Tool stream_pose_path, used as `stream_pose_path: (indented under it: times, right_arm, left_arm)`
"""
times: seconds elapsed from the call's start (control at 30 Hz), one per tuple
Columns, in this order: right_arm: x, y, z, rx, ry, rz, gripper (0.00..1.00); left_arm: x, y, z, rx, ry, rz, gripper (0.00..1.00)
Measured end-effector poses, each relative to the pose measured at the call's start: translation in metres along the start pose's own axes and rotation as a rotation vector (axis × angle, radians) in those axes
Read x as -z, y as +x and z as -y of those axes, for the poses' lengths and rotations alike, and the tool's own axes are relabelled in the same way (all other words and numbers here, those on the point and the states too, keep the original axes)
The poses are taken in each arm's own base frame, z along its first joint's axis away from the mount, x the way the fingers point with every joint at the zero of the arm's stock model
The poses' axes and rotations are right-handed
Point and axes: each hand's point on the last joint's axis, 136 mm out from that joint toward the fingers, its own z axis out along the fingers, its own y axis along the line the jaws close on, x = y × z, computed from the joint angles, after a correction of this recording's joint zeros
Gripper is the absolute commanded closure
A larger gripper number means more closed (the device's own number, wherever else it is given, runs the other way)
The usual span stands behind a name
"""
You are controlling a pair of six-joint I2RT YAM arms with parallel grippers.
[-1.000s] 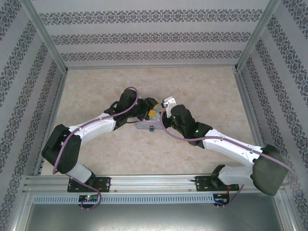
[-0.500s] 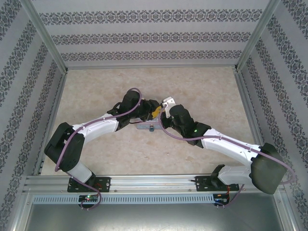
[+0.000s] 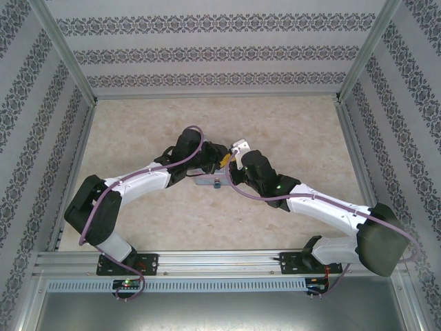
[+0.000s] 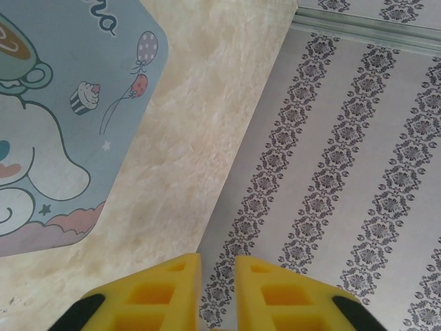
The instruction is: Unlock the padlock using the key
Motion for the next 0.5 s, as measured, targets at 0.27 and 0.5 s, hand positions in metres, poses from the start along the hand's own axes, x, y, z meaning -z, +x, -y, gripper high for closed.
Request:
stream_pose_path:
  times: [0.27, 0.5]
  right_arm:
    - [0.0, 0.0016, 0.0016, 0.002, 0.009, -0.008, 0.97]
    - [0.0079, -0.0042, 0.0091, -0.05, 0.012, 0.005, 0.48]
  left_arm:
    - [-0.0023, 0.0004, 0.0009, -0.004, -0.001, 0.0, 1.0]
    - [-0.0024, 0.0, 0.0003, -0.048, -0.003, 0.001, 1.0]
